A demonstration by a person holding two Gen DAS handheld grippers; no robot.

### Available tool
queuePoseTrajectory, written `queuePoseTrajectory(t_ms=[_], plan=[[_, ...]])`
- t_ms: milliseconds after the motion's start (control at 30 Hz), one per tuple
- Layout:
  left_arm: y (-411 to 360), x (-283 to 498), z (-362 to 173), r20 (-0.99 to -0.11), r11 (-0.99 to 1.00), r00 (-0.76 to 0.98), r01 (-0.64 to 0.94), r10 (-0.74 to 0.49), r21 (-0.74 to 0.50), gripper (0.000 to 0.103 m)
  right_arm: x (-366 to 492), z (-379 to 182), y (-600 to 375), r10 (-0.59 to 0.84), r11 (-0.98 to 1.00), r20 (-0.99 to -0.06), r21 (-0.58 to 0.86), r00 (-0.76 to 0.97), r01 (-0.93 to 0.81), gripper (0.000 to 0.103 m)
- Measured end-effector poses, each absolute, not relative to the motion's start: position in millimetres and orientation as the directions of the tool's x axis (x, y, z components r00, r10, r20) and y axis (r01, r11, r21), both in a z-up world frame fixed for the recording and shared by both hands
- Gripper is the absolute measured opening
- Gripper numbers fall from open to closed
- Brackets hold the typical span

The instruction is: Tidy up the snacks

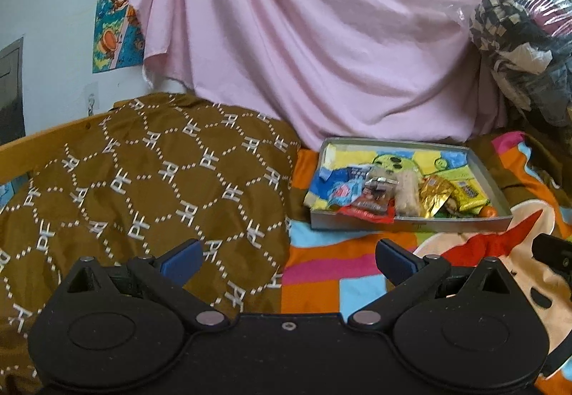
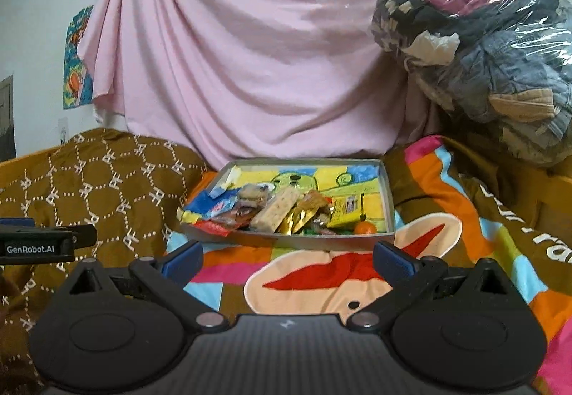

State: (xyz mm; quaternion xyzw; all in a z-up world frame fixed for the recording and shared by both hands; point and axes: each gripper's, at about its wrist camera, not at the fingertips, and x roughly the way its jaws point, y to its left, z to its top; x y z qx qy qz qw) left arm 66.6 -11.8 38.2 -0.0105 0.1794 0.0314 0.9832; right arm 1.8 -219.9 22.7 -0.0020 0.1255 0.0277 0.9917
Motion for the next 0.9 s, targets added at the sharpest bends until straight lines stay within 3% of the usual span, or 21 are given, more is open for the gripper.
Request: queuePoseTrajectory(t_ms=[300, 900], plan=[[-2.6, 71.2, 10.3, -0.441, 0.996, 0.896, -0.074, 0.045, -0.050, 0.102, -3.2, 4.4, -207.5, 0.051, 0.998, -0.283, -0.020, 0.958, -0.059, 0.103], [-13.5, 69.0, -2.4, -0.464, 0.998, 0.884, -0.062, 0.055, 0.002, 0.102, -7.4, -4.2, -210.4, 0.039, 0.999, -0.298, 0.003, 0.954, -0.040, 0.103]])
